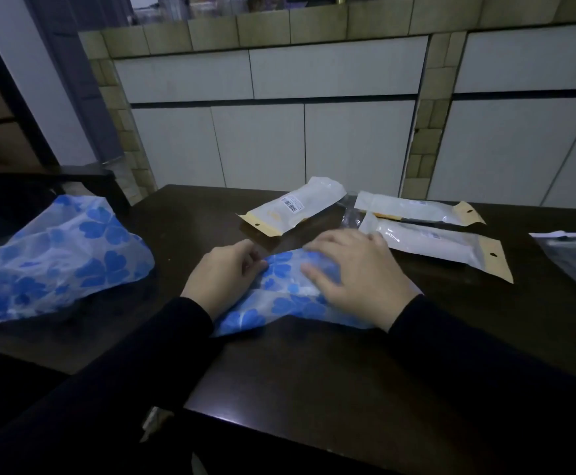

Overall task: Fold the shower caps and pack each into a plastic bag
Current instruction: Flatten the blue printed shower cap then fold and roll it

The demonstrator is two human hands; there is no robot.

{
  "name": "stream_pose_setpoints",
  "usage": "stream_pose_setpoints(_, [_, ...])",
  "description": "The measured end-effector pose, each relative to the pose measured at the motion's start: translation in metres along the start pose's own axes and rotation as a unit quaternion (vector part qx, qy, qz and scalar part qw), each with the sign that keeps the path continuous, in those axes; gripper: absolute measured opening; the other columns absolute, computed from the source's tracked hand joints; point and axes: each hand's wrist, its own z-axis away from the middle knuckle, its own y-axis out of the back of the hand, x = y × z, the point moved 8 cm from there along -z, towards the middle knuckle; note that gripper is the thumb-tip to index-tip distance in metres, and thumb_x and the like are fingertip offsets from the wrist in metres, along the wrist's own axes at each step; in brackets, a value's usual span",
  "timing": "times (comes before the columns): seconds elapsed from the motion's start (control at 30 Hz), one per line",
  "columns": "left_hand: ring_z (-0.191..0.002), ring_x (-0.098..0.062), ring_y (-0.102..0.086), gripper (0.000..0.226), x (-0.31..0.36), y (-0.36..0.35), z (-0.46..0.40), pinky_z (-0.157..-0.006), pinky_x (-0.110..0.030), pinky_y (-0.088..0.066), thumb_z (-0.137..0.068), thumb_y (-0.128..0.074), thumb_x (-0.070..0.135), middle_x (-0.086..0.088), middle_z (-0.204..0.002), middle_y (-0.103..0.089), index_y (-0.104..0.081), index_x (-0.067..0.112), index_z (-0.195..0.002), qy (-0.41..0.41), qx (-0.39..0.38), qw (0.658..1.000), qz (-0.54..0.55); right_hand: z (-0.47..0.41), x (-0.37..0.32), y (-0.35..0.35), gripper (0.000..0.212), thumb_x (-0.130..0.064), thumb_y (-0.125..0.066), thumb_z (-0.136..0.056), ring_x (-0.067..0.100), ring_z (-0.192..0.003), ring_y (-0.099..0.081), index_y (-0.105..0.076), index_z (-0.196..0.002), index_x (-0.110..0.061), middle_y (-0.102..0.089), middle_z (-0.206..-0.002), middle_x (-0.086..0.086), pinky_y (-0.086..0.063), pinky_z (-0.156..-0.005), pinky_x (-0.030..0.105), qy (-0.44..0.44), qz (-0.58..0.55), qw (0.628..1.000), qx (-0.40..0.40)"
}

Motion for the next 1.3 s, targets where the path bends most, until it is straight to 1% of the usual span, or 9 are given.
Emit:
stream_pose_setpoints(0.17, [-0.093, -0.023, -0.064, 0.043, 0.042, 0.028, 0.012, -0.078, -0.035, -0.052, -0.087, -0.037, 0.044, 0.003, -0.106, -0.069, -0.071, 0.023, -0.103, -0.114, 0.098, 0.987, -0.053, 0.011, -0.013, -0.032, 0.057, -0.061, -0.028, -0.096, 0.019, -0.146, -0.015, -0.032, -0.147, -0.036, -0.023, -0.158, -0.008, -0.006, -0.115, 0.056, 0.004, 0.031, 0.981, -0.191])
stream_pose_setpoints(0.27, [-0.131, -0.02, -0.047, 0.056, 0.072, -0.007, 0.027, -0.106, -0.035, -0.037, -0.094, -0.028, 0.052, 0.002, -0.14, -0.053, -0.057, 0.023, -0.132, -0.17, -0.053, 0.983, -0.053, 0.011, -0.011, -0.04, 0.054, -0.052, -0.025, -0.099, 0.02, -0.148, -0.006, -0.022, -0.15, -0.033, -0.013, -0.161, -0.007, -0.003, -0.116, 0.058, 0.007, 0.037, 0.977, -0.21])
stream_pose_setpoints(0.37, [-0.148, -0.01, -0.001, 0.067, 0.045, -0.043, 0.037, -0.118, -0.032, -0.003, -0.096, -0.023, 0.062, 0.01, -0.161, -0.002, -0.006, 0.031, -0.153, -0.083, -0.244, 0.962, -0.091, 0.014, 0.0, -0.053, 0.058, -0.054, -0.02, -0.1, 0.016, -0.148, 0.006, -0.004, -0.152, -0.036, 0.002, -0.161, -0.01, 0.001, -0.117, 0.053, 0.01, 0.036, 0.965, -0.259])
stream_pose_setpoints(0.6, [-0.147, -0.006, 0.009, 0.084, 0.018, -0.041, 0.034, -0.117, -0.037, 0.007, -0.087, -0.024, 0.074, 0.01, -0.16, 0.011, 0.003, 0.031, -0.153, -0.025, -0.288, 0.952, -0.097, 0.019, 0.028, -0.053, 0.063, -0.062, -0.022, -0.096, 0.008, -0.146, 0.01, -0.001, -0.151, -0.04, 0.01, -0.16, -0.013, 0.003, -0.116, 0.05, 0.003, -0.006, 0.958, -0.286])
stream_pose_setpoints(0.77, [-0.147, -0.008, 0.007, 0.094, -0.016, -0.028, 0.038, -0.116, -0.048, 0.008, -0.072, 0.0, 0.087, 0.015, -0.16, 0.01, 0.004, 0.038, -0.151, 0.014, -0.292, 0.95, -0.107, 0.021, 0.028, -0.052, 0.071, -0.066, -0.028, -0.093, 0.009, -0.146, 0.012, 0.001, -0.152, -0.04, 0.012, -0.16, -0.013, 0.005, -0.116, 0.05, 0.015, -0.016, 0.954, -0.298])
stream_pose_setpoints(1.0, [-0.148, -0.013, -0.005, 0.095, -0.004, -0.017, 0.052, -0.115, -0.055, 0.003, -0.072, -0.015, 0.085, 0.01, -0.161, -0.008, -0.015, 0.033, -0.152, 0.02, -0.271, 0.954, -0.129, 0.023, 0.028, -0.048, 0.075, -0.067, -0.038, -0.09, 0.007, -0.146, 0.012, -0.002, -0.151, -0.043, 0.009, -0.16, -0.014, 0.01, -0.115, 0.048, 0.055, -0.027, 0.956, -0.288])
stream_pose_setpoints(1.1, [-0.127, -0.012, -0.043, 0.087, 0.013, 0.013, 0.044, -0.111, -0.058, -0.006, -0.072, -0.013, 0.089, 0.009, -0.128, -0.055, -0.069, 0.031, -0.105, -0.035, -0.144, 0.967, -0.206, 0.024, 0.023, -0.029, 0.071, -0.063, -0.046, -0.087, 0.006, -0.146, 0.009, -0.017, -0.149, -0.045, 0.0, -0.159, -0.018, 0.011, -0.114, 0.044, 0.119, -0.029, 0.967, -0.222])
stream_pose_setpoints(1.2, [-0.092, -0.016, -0.059, 0.064, 0.032, 0.034, 0.038, -0.104, -0.05, -0.025, -0.078, -0.023, 0.071, 0.009, -0.09, -0.064, -0.065, 0.025, -0.063, -0.113, 0.013, 0.975, -0.193, 0.023, 0.013, -0.004, 0.05, -0.041, -0.042, -0.091, 0.012, -0.143, -0.02, -0.043, -0.141, -0.038, -0.032, -0.153, -0.013, -0.012, -0.111, 0.037, 0.131, 0.011, 0.987, -0.092])
stream_pose_setpoints(1.3, [-0.119, -0.015, -0.052, 0.055, 0.042, 0.023, 0.038, -0.102, -0.037, -0.034, -0.084, -0.031, 0.066, 0.009, -0.125, -0.061, -0.068, 0.031, -0.108, -0.183, -0.03, 0.981, -0.057, 0.026, 0.006, -0.003, 0.046, -0.049, -0.029, -0.097, 0.013, -0.122, -0.041, -0.05, -0.136, -0.036, -0.048, -0.132, -0.009, -0.033, -0.099, 0.036, 0.055, 0.022, 0.997, -0.055])
